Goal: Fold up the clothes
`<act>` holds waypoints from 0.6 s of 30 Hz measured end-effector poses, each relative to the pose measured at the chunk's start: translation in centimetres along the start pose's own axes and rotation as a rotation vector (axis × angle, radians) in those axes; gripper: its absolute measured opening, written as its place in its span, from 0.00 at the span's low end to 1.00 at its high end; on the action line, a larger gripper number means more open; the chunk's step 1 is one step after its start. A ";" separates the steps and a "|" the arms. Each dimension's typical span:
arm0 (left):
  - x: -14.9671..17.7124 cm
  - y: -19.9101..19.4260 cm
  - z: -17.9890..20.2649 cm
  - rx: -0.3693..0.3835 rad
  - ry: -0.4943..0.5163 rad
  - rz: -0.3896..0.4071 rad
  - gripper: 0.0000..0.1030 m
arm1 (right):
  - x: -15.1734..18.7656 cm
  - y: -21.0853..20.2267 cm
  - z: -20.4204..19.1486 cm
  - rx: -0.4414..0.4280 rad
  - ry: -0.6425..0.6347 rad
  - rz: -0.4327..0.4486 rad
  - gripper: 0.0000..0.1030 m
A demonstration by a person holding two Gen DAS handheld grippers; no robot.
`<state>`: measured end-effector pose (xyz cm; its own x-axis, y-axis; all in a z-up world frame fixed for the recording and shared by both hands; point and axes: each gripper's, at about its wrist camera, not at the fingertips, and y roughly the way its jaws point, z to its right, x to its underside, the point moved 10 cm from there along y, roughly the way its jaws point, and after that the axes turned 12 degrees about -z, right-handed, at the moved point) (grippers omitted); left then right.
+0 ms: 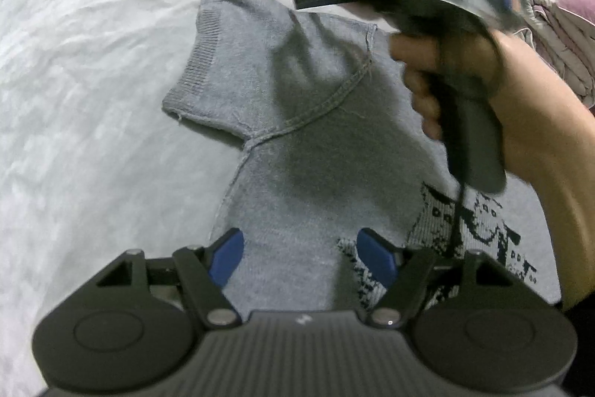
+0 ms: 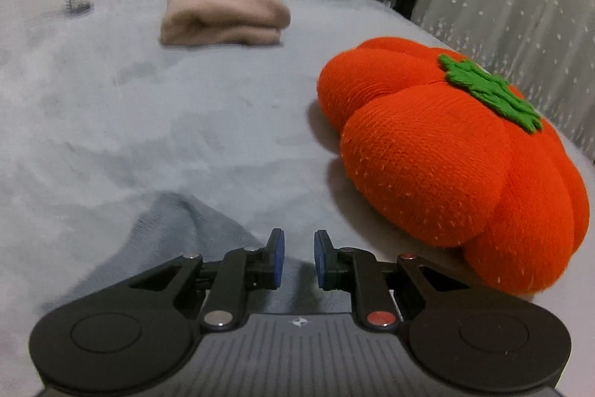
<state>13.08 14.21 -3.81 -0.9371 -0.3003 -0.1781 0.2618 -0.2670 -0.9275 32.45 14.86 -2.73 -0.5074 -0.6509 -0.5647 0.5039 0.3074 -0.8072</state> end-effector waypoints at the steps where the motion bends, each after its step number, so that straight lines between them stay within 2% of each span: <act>1: 0.0 0.0 0.0 0.001 -0.001 0.000 0.69 | 0.0 -0.5 0.1 -0.017 0.019 0.014 0.16; 6: 0.1 -0.1 0.1 -0.006 0.002 0.003 0.69 | 2.9 -2.3 1.3 -0.083 0.133 0.029 0.16; 10: 0.2 0.2 0.3 -0.017 0.006 0.008 0.69 | 5.2 -1.6 0.7 -0.099 0.073 -0.045 0.16; 12: -0.1 0.4 0.5 -0.024 0.012 0.011 0.70 | 5.4 -0.3 1.3 -0.058 0.067 -0.061 0.16; 18: -0.3 0.7 0.5 -0.040 0.031 0.018 0.73 | 3.3 2.2 3.8 0.087 0.112 -0.030 0.16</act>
<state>13.67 13.64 -4.24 -0.9390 -0.2761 -0.2048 0.2703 -0.2246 -0.9362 34.50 10.74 -5.71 -0.5958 -0.5757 -0.5600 0.5433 0.2245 -0.8090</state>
